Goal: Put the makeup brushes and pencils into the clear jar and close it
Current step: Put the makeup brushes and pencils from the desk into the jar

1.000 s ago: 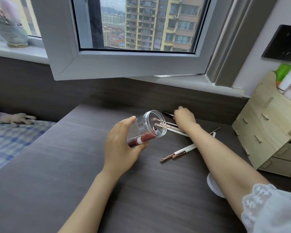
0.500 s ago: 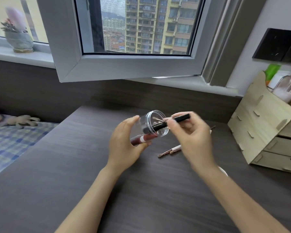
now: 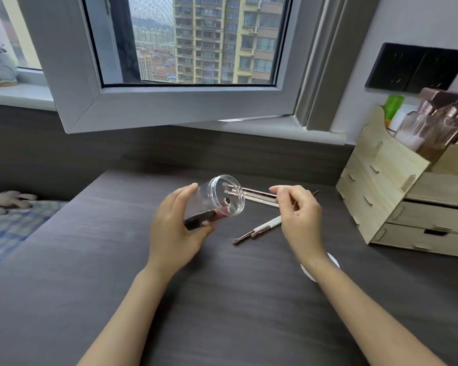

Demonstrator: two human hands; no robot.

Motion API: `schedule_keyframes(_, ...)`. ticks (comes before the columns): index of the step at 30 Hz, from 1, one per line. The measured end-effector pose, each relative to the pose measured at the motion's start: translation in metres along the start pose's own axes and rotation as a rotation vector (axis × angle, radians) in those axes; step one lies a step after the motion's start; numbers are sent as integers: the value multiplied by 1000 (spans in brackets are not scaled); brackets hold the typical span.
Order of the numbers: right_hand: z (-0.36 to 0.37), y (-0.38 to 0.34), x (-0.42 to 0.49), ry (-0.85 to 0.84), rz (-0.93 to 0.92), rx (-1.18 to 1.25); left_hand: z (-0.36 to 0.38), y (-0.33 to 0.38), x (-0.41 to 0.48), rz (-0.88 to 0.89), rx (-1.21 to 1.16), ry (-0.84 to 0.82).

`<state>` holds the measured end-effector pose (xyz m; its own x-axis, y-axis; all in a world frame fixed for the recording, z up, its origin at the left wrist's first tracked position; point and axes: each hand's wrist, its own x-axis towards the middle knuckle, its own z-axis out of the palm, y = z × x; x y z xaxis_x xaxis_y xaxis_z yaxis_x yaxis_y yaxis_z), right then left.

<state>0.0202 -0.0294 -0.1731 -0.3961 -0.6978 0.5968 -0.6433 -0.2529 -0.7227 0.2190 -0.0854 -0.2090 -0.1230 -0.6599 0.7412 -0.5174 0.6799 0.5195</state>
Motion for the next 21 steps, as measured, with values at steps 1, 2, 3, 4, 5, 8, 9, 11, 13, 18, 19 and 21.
schedule_keyframes(1,1,14,12,7,62,-99,0,-1,1,-27,0,11)
schedule_keyframes(2,3,29,25,-34,95,-218,0,-2,2,-47,0,24)
schedule_keyframes(3,7,43,37,-106,108,-322,-1,-3,3,-62,-1,38)
schedule_keyframes(4,12,56,48,-188,111,-392,-1,-3,4,-74,-1,49)
schedule_keyframes(5,19,66,58,-266,107,-439,-1,-4,5,-86,-3,57)
schedule_keyframes(8,37,84,79,-428,75,-564,-1,-6,5,-118,-8,69)
schedule_keyframes(9,42,87,85,-465,71,-597,-1,-7,5,-124,-9,70)
schedule_keyframes(11,50,91,94,-536,64,-670,0,-8,6,-126,-5,68)
schedule_keyframes(13,56,93,102,-610,51,-721,1,-8,6,-120,3,65)
schedule_keyframes(18,59,87,120,-800,0,-841,4,-9,7,-94,2,33)
schedule_keyframes(19,60,85,121,-822,-16,-869,4,-9,7,-89,4,28)
schedule_keyframes(21,61,82,121,-842,-58,-938,4,-9,7,-83,9,23)
